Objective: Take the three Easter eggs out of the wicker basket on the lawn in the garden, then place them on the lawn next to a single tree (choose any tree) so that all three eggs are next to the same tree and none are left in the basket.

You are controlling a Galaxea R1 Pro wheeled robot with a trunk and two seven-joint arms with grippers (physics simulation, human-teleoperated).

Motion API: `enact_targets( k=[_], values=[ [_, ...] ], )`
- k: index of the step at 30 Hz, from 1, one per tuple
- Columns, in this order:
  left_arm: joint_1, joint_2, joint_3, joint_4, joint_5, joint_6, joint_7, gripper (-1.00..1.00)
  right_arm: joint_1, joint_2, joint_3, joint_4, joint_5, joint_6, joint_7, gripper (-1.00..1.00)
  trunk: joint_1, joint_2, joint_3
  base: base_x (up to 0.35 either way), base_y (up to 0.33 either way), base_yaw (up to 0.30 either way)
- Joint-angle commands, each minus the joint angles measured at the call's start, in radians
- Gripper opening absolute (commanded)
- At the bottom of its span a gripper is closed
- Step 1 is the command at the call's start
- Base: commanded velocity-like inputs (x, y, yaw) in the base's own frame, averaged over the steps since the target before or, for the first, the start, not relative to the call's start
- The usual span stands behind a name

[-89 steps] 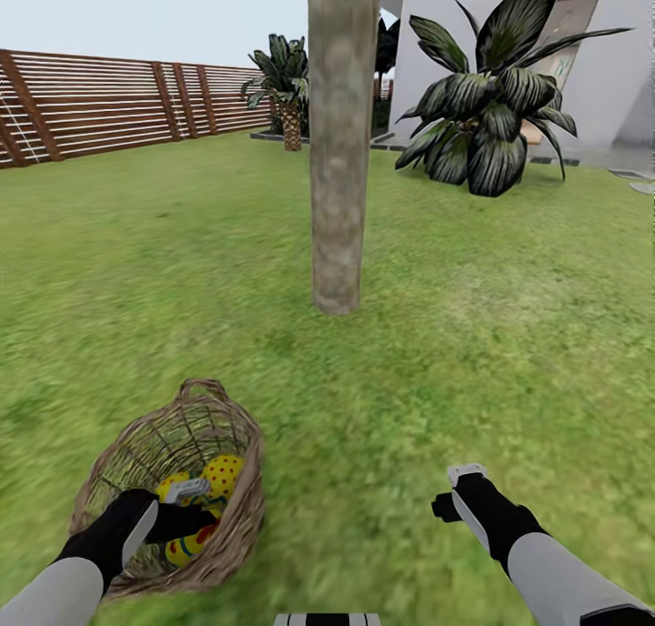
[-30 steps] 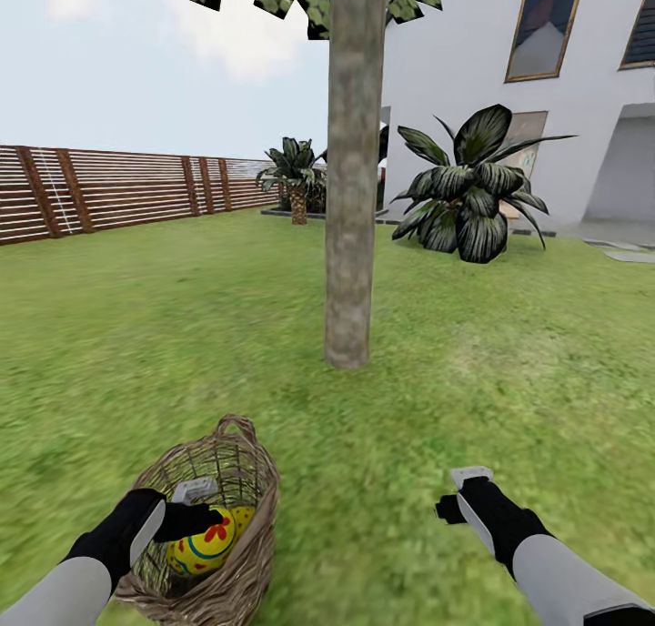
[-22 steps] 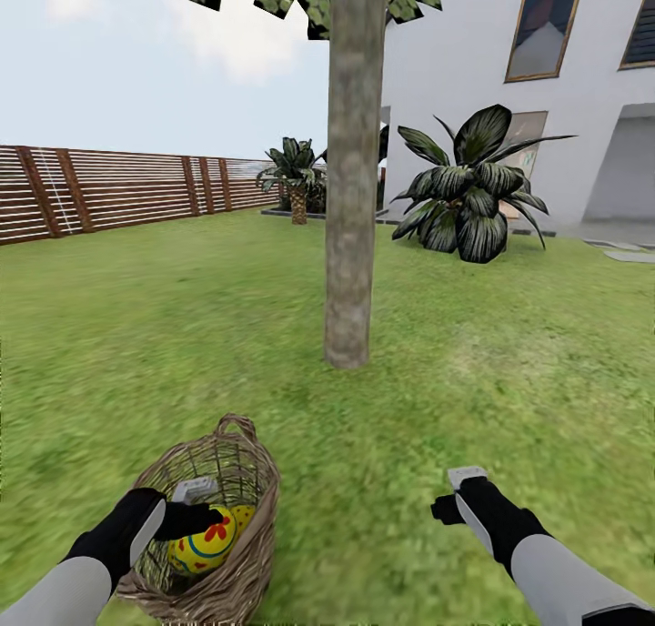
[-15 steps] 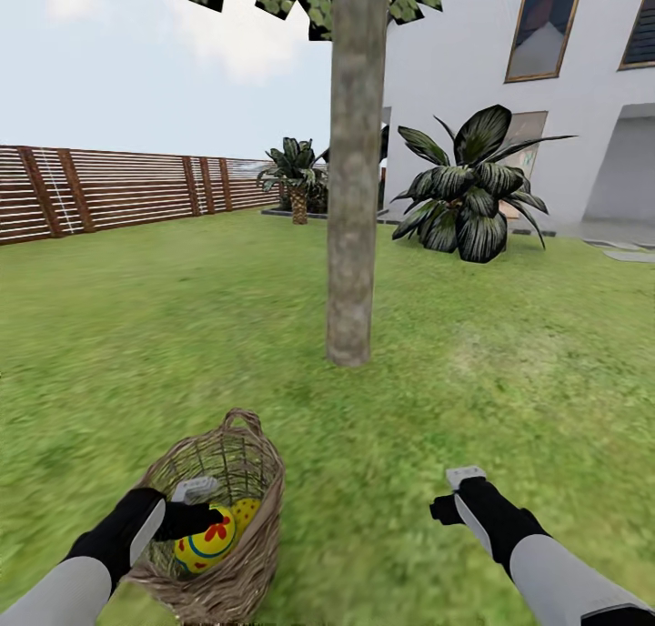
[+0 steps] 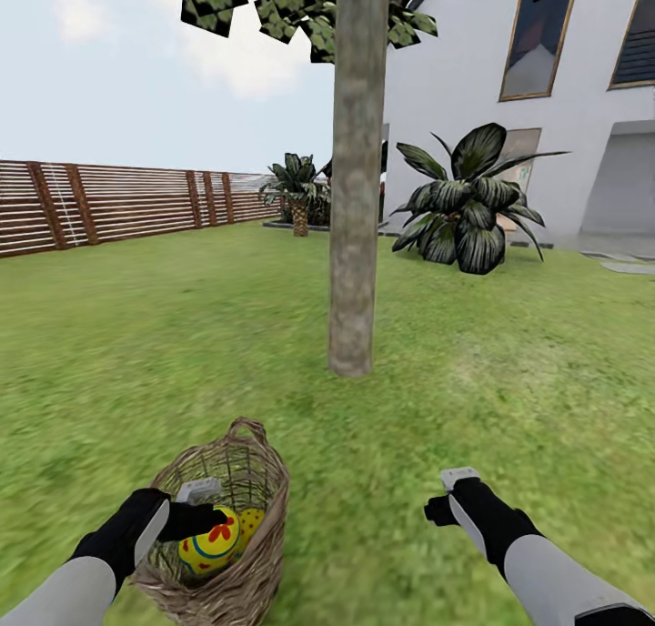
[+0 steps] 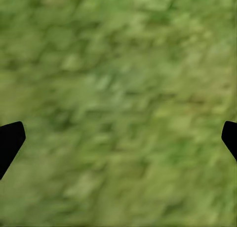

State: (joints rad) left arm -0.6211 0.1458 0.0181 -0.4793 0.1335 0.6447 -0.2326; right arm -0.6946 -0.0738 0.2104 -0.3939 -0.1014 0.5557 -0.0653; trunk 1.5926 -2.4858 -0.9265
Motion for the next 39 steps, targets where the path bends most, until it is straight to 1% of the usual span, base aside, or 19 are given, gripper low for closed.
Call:
enact_targets(
  k=[1,17,21,24,26,39],
  values=[
    [0.000,0.000,0.002,-0.001,0.008,0.007,0.001,-1.00,0.000,0.000,0.008,-0.002,-0.011,0.005,-0.007,1.00,-0.004,0.007,0.002,0.000,0.000,0.000],
    [0.000,0.000,0.003,-0.001,0.008,0.013,0.001,-1.00,0.000,0.000,0.009,-0.002,-0.011,0.004,-0.007,1.00,-0.065,0.119,0.052,0.000,0.000,0.000],
    [0.000,0.001,0.005,-0.003,0.013,0.016,-0.004,-1.00,0.000,0.000,0.009,-0.002,-0.011,0.004,-0.007,1.00,-0.081,0.147,0.065,0.000,0.000,0.000],
    [0.000,0.001,0.004,-0.002,0.036,0.015,-0.004,-1.00,0.000,0.000,0.009,-0.002,-0.011,0.004,-0.007,1.00,-0.092,0.168,0.074,0.000,0.000,0.000],
    [0.000,0.000,0.003,0.000,0.043,0.015,-0.003,-1.00,0.000,0.001,0.009,-0.002,-0.011,0.004,-0.007,1.00,-0.100,0.182,0.080,0.000,0.000,0.000],
    [0.000,0.000,0.003,0.001,0.046,0.015,-0.002,-1.00,0.000,0.006,0.009,-0.001,-0.011,0.004,-0.007,1.00,-0.150,0.273,0.121,0.000,0.000,0.000]
  ],
)
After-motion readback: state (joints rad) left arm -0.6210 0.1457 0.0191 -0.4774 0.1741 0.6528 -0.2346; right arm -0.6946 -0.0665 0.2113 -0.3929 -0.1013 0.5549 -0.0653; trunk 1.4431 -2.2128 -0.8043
